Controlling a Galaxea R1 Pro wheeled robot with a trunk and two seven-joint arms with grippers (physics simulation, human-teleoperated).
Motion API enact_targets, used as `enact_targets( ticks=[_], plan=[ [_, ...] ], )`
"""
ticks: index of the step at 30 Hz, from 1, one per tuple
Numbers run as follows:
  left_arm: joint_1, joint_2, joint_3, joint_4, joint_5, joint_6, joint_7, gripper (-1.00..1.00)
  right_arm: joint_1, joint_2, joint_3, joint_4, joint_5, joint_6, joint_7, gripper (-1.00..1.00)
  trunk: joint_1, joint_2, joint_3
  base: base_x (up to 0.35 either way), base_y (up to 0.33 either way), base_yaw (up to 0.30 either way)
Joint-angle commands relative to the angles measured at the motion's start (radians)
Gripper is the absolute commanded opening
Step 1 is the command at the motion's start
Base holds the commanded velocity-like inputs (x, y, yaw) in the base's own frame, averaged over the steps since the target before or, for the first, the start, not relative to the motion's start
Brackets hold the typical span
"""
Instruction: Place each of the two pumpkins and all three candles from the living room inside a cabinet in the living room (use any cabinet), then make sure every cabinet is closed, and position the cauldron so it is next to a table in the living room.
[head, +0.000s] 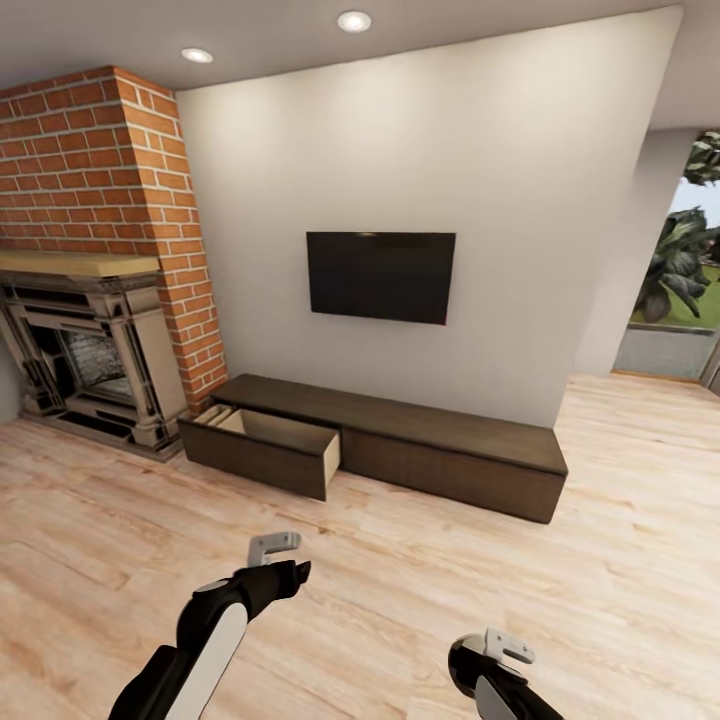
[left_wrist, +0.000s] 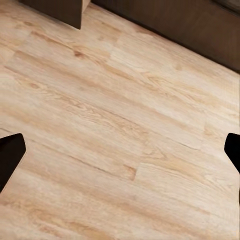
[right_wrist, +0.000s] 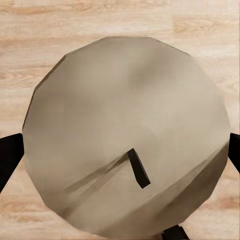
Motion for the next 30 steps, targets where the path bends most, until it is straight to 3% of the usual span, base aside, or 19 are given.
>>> enact_targets(
  ticks=[1, 4, 6, 8, 11, 14, 16, 18, 21, 26, 30],
  plan=[
    [-0.001, 0.002, -0.002, -0.001, 0.011, 0.001, 0.01, 1.0, 0.0, -0.001, 0.009, -0.002, -0.004, 0.006, -0.009, -1.0, 0.001, -0.002, -0.001, 0.257, 0.23, 0.0],
    [-0.001, 0.004, 0.02, 0.001, 0.011, 0.001, 0.01, 1.0, 0.0, -0.001, 0.009, -0.003, -0.004, 0.006, -0.009, -1.0, 0.001, -0.002, -0.001, 0.26, 0.229, 0.0],
    [-0.001, 0.005, 0.08, 0.011, 0.01, 0.001, 0.007, 1.0, 0.0, -0.001, 0.009, -0.003, -0.004, 0.006, -0.009, -1.0, 0.001, -0.002, -0.001, 0.263, 0.225, 0.0],
    [-0.001, 0.005, 0.173, 0.036, 0.011, 0.003, -0.002, 1.0, 0.0, -0.001, 0.009, -0.004, -0.004, 0.006, -0.009, -1.0, 0.001, -0.002, -0.001, 0.264, 0.222, 0.0],
    [-0.002, 0.005, 0.237, 0.057, 0.012, 0.008, -0.009, 1.0, 0.0, -0.001, 0.01, -0.004, -0.004, 0.006, -0.009, -1.0, 0.001, -0.002, -0.001, 0.266, 0.221, 0.0],
    [-0.006, 0.006, 0.251, 0.066, 0.01, 0.048, -0.008, 1.0, 0.0, -0.001, 0.01, -0.004, -0.004, 0.006, -0.009, -1.0, 0.001, -0.002, -0.001, 0.269, 0.217, 0.0],
    [-0.025, 0.007, 0.255, 0.067, 0.009, 0.122, -0.005, 1.0, 0.0, -0.001, 0.01, -0.004, -0.004, 0.006, -0.009, -1.0, 0.001, -0.002, -0.001, 0.274, 0.212, 0.0],
    [-0.106, 0.008, 0.262, 0.072, 0.009, 0.227, -0.003, 1.0, 0.0, -0.001, 0.01, -0.003, -0.004, 0.006, -0.009, -1.0, 0.001, -0.002, -0.001, 0.279, 0.207, 0.0],
    [-0.204, 0.008, 0.269, 0.074, 0.007, 0.319, -0.001, 1.0, 0.0, -0.001, 0.01, -0.003, -0.004, 0.006, -0.009, -1.0, 0.001, -0.002, -0.001, 0.284, 0.203, 0.0],
    [-0.249, 0.013, 0.269, 0.076, -0.002, 0.336, 0.001, 1.0, 0.0, -0.002, 0.008, -0.001, -0.005, 0.006, -0.009, -1.0, 0.001, -0.002, -0.001, 0.285, 0.185, 0.0],
    [-0.26, 0.05, 0.261, 0.087, -0.005, 0.336, 0.001, 1.0, 0.0, -0.002, 0.007, -0.003, -0.005, 0.006, -0.009, -1.0, 0.001, -0.002, -0.001, 0.214, 0.116, 0.0]
  ],
)
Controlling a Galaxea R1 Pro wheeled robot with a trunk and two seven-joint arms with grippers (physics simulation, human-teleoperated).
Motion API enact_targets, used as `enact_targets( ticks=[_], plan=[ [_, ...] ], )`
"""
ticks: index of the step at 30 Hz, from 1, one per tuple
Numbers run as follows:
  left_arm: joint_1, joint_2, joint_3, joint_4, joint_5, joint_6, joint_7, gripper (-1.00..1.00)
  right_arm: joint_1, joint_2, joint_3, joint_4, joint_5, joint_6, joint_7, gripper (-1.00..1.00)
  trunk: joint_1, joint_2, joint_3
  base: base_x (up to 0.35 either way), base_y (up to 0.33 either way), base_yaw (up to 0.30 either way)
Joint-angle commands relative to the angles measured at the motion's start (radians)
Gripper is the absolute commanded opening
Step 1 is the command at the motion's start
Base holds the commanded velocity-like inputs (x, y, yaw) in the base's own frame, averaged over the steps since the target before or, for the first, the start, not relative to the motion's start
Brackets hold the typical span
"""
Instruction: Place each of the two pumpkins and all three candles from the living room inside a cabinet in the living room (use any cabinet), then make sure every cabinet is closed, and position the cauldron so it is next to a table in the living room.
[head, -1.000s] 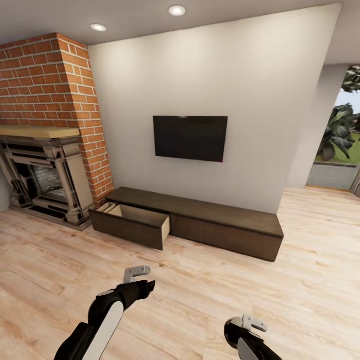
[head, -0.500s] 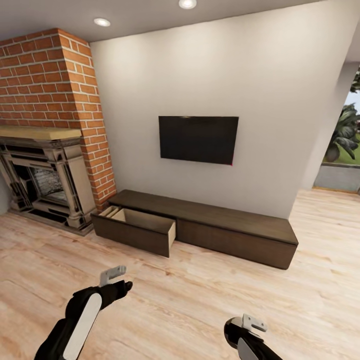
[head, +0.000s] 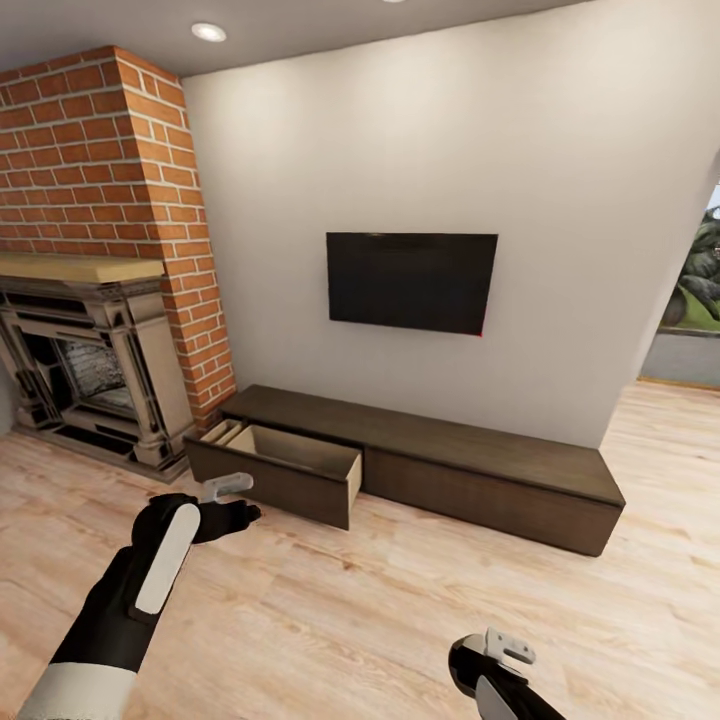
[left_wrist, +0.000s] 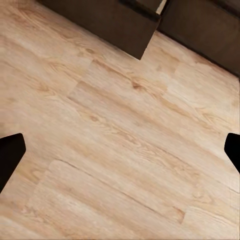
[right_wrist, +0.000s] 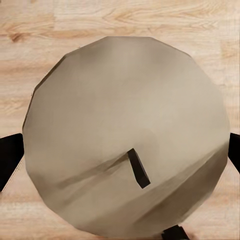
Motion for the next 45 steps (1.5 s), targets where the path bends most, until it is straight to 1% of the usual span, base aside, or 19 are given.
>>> enact_targets(
  ticks=[1, 6, 8, 9, 12, 18, 22, 23, 25, 26, 27, 29, 31, 33, 34, 36, 39, 42, 45],
  plan=[
    [-0.002, 0.005, -0.01, 0.016, 0.011, 0.002, 0.01, 1.0, 0.0, 0.0, 0.01, -0.003, -0.004, 0.006, -0.008, -1.0, 0.001, -0.002, -0.001, 0.235, 0.14, 0.0],
    [-0.006, 0.005, -0.045, 0.105, 0.01, 0.002, 0.01, 1.0, 0.0, 0.002, 0.011, -0.003, -0.004, 0.006, -0.008, -1.0, 0.001, -0.002, -0.001, 0.264, 0.167, 0.0],
    [-0.006, 0.003, -0.089, 0.133, 0.011, 0.002, 0.011, 1.0, 0.0, 0.001, 0.01, -0.003, -0.005, 0.006, -0.008, -1.0, 0.001, -0.002, -0.001, 0.248, 0.157, 0.0],
    [-0.004, 0.007, -0.132, 0.154, 0.013, 0.002, 0.01, 1.0, 0.0, 0.001, 0.011, -0.003, -0.005, 0.006, -0.008, -1.0, 0.001, -0.002, -0.001, 0.251, 0.173, 0.0],
    [0.005, 0.011, -0.142, 0.16, 0.017, 0.002, 0.008, 1.0, 0.0, 0.001, 0.01, -0.003, -0.005, 0.006, -0.007, -1.0, 0.001, -0.002, -0.001, 0.264, 0.18, 0.0],
    [0.008, 0.013, -0.144, 0.187, 0.018, 0.002, 0.006, 1.0, 0.0, 0.001, 0.009, -0.003, -0.005, 0.006, -0.008, -1.0, 0.001, -0.002, -0.001, 0.274, 0.19, 0.0],
    [0.008, 0.013, -0.144, 0.219, 0.017, -0.02, 0.004, 1.0, 0.0, 0.003, 0.013, -0.006, -0.005, 0.006, -0.008, -1.0, 0.001, -0.002, -0.001, 0.276, 0.197, 0.0],
    [0.008, 0.013, -0.144, 0.221, 0.017, -0.023, 0.004, 1.0, 0.0, 0.006, 0.015, -0.009, -0.005, 0.006, -0.009, -1.0, 0.001, -0.002, -0.001, 0.276, 0.198, 0.0],
    [0.008, 0.013, -0.144, 0.227, 0.016, -0.029, 0.003, 1.0, 0.0, 0.029, 0.036, -0.055, -0.003, 0.012, -0.019, -1.0, 0.001, -0.002, -0.001, 0.276, 0.198, 0.0],
    [0.008, 0.014, -0.143, 0.227, 0.016, -0.03, 0.003, 1.0, 0.0, 0.033, 0.043, -0.072, -0.004, 0.018, -0.025, -1.0, 0.001, -0.002, -0.001, 0.276, 0.198, 0.0],
    [0.008, 0.014, -0.143, 0.228, 0.016, -0.031, 0.003, 1.0, -0.001, 0.041, 0.057, -0.109, -0.004, 0.046, -0.048, -1.0, 0.001, -0.002, -0.001, 0.276, 0.198, 0.0],
    [0.008, 0.014, -0.143, 0.227, 0.016, -0.032, 0.003, 1.0, -0.002, 0.05, 0.069, -0.177, -0.006, 0.147, -0.102, -1.0, 0.001, -0.002, -0.001, 0.276, 0.198, 0.0],
    [0.008, 0.014, -0.143, 0.223, 0.016, -0.033, 0.003, 1.0, -0.003, 0.06, 0.075, -0.332, -0.015, 0.343, -0.158, -1.0, 0.001, -0.002, -0.001, 0.276, 0.199, 0.0],
    [0.008, 0.015, -0.143, 0.221, 0.016, -0.033, 0.002, 1.0, -0.004, 0.068, 0.075, -0.499, -0.027, 0.533, -0.183, -1.0, 0.001, -0.002, -0.001, 0.276, 0.199, 0.0],
    [0.008, 0.015, -0.142, 0.22, 0.016, -0.033, 0.002, 1.0, -0.005, 0.071, 0.074, -0.528, -0.037, 0.574, -0.187, -1.0, 0.001, -0.002, -0.001, 0.276, 0.199, 0.0],
    [0.009, 0.021, -0.139, 0.218, 0.015, -0.032, 0.001, 1.0, -0.007, 0.076, 0.073, -0.591, -0.077, 0.671, -0.197, -1.0, 0.001, -0.002, -0.001, 0.275, 0.206, 0.0],
    [0.01, 0.058, -0.133, 0.188, 0.021, -0.031, -0.003, 1.0, -0.008, 0.078, 0.073, -0.583, -0.108, 0.717, -0.237, -1.0, 0.001, -0.002, -0.001, 0.27, 0.22, 0.0],
    [0.016, 0.071, -0.13, 0.154, 0.023, -0.028, -0.003, 1.0, -0.008, 0.079, 0.073, -0.57, -0.117, 0.718, -0.255, -1.0, 0.001, -0.002, -0.001, 0.268, 0.226, 0.0],
    [0.025, 0.075, -0.129, 0.132, 0.024, -0.026, -0.003, 1.0, -0.008, 0.08, 0.076, -0.56, -0.119, 0.712, -0.259, -1.0, 0.001, -0.002, -0.001, 0.267, 0.227, 0.0]
  ],
)
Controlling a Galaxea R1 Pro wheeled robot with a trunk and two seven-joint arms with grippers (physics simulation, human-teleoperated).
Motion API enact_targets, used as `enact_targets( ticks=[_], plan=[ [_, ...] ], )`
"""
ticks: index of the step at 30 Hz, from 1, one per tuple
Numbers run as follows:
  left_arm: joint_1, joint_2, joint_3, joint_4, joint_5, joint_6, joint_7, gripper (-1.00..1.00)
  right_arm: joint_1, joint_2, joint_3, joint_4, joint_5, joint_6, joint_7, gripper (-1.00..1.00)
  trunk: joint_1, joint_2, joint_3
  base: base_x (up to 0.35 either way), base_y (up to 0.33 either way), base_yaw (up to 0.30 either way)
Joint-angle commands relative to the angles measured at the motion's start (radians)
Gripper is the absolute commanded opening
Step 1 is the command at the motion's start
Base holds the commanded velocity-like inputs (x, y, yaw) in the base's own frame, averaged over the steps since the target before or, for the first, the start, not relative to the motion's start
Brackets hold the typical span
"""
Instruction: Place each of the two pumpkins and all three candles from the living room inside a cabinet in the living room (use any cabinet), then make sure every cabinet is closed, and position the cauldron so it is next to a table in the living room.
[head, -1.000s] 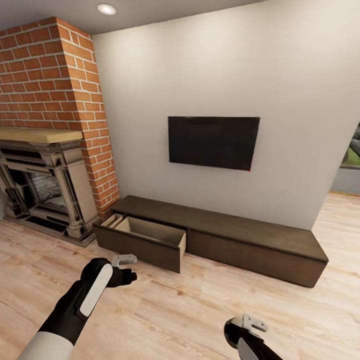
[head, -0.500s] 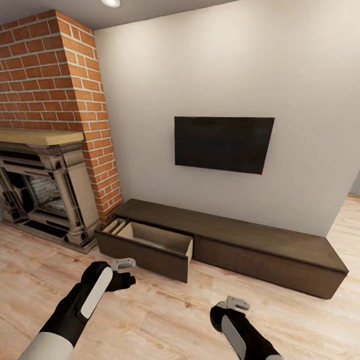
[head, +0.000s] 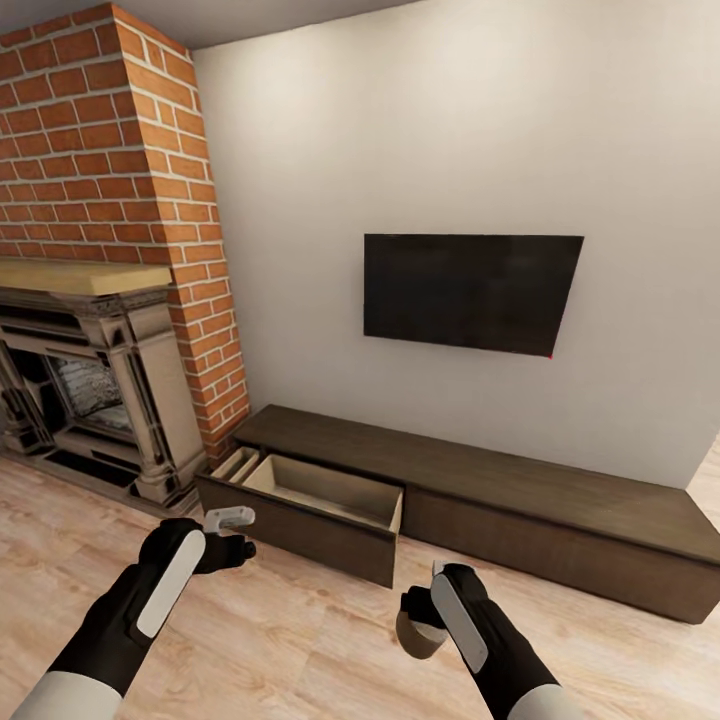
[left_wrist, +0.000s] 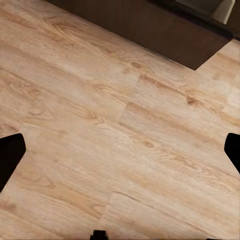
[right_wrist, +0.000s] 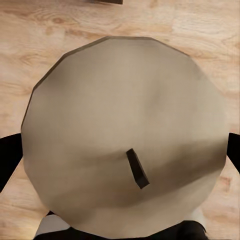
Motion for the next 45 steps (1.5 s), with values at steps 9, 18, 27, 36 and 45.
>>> enact_targets(
  ticks=[9, 18, 27, 36, 45],
  plan=[
    [0.067, 0.009, -0.001, -0.044, 0.011, -0.004, 0.012, 1.0, -0.001, 0.0, 0.007, 0.006, -0.013, -0.011, -0.009, -1.0, 0.001, -0.002, -0.001, 0.256, 0.178, 0.0],
    [0.136, 0.009, -0.001, -0.117, 0.01, -0.006, 0.023, 1.0, -0.001, -0.001, 0.009, 0.003, -0.012, -0.015, -0.006, -1.0, 0.001, -0.002, -0.001, 0.233, 0.113, 0.0],
    [0.145, 0.01, -0.001, -0.131, 0.01, -0.007, 0.023, 1.0, 0.0, -0.001, 0.009, 0.0, -0.013, -0.017, -0.003, -1.0, 0.001, -0.002, -0.001, 0.301, 0.19, 0.0],
    [0.167, 0.01, -0.001, -0.179, 0.009, -0.007, 0.025, 1.0, 0.001, -0.001, 0.009, -0.006, -0.014, -0.018, -0.003, -1.0, 0.001, -0.002, -0.001, 0.304, 0.194, 0.0],
    [0.197, 0.01, -0.001, -0.221, 0.008, -0.007, 0.025, 1.0, 0.001, -0.001, 0.008, -0.009, -0.014, -0.018, -0.003, -1.0, 0.001, -0.002, -0.001, 0.304, 0.188, 0.0]
  ],
)
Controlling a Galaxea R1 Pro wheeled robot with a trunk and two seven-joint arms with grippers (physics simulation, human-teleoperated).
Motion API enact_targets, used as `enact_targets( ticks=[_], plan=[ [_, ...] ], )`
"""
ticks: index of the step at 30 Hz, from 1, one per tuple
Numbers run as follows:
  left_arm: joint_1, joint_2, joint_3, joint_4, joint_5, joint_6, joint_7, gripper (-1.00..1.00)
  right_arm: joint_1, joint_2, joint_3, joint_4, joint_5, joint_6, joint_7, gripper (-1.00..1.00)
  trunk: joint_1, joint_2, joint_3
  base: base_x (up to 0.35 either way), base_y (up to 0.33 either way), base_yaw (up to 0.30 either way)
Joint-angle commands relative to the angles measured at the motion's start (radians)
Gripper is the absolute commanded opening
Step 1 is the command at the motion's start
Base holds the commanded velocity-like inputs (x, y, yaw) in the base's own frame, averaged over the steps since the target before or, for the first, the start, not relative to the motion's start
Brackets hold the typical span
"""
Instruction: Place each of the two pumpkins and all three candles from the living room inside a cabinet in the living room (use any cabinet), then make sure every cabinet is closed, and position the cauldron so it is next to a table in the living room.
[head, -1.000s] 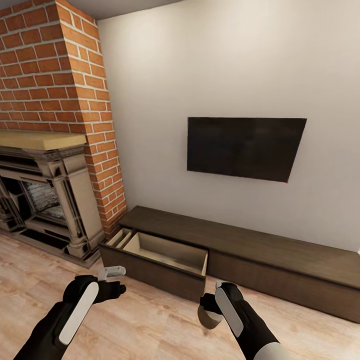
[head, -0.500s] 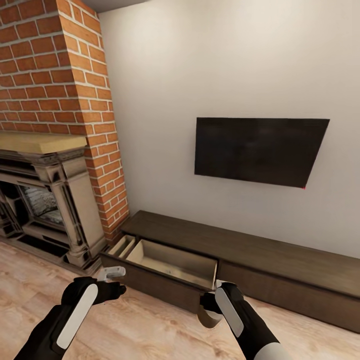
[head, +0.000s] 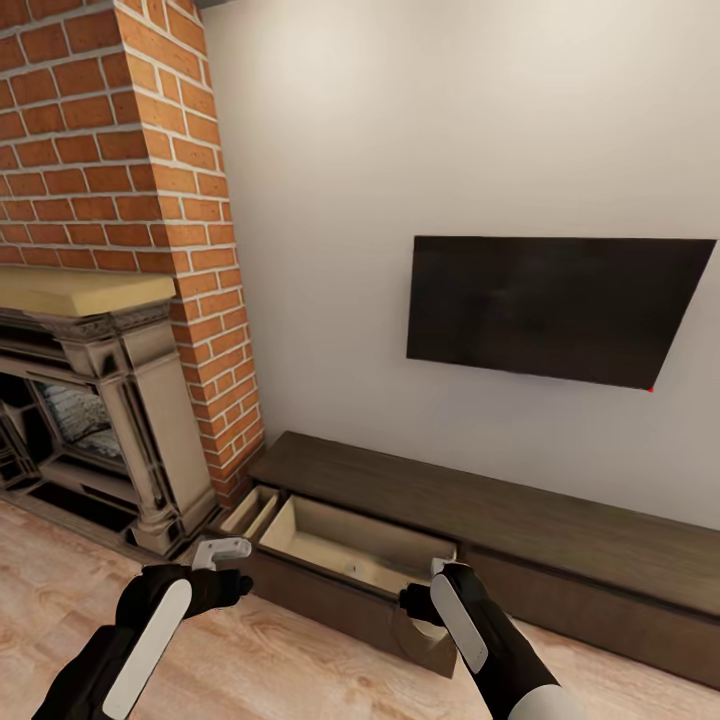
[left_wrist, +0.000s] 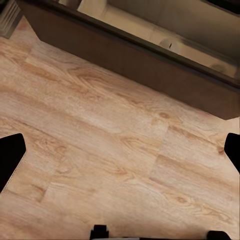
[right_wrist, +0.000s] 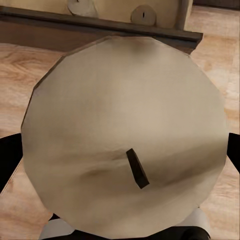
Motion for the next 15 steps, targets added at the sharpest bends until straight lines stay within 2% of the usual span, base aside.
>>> enact_targets(
  ticks=[1, 7, 11, 15],
  plan=[
    [0.0, 0.001, -0.002, -0.002, 0.01, 0.002, 0.011, 1.0, -0.001, 0.0, 0.002, -0.001, -0.011, 0.0, -0.01, -1.0, 0.001, -0.002, -0.001, 0.304, 0.186, 0.0],
    [0.001, 0.001, -0.002, -0.003, 0.01, 0.002, 0.012, 1.0, -0.001, -0.001, -0.001, -0.001, -0.012, 0.001, -0.009, -1.0, 0.001, -0.002, -0.001, 0.272, 0.178, -0.003],
    [0.001, 0.001, -0.002, -0.003, 0.01, 0.002, 0.011, 1.0, -0.001, -0.001, -0.005, -0.001, -0.012, 0.001, -0.009, -1.0, 0.001, -0.002, -0.001, 0.093, 0.053, -0.092],
    [0.001, 0.001, -0.002, -0.003, 0.01, 0.002, 0.011, 1.0, -0.001, -0.002, -0.007, -0.001, -0.012, 0.001, -0.009, -1.0, 0.001, -0.002, -0.001, 0.024, 0.028, -0.209]
  ],
)
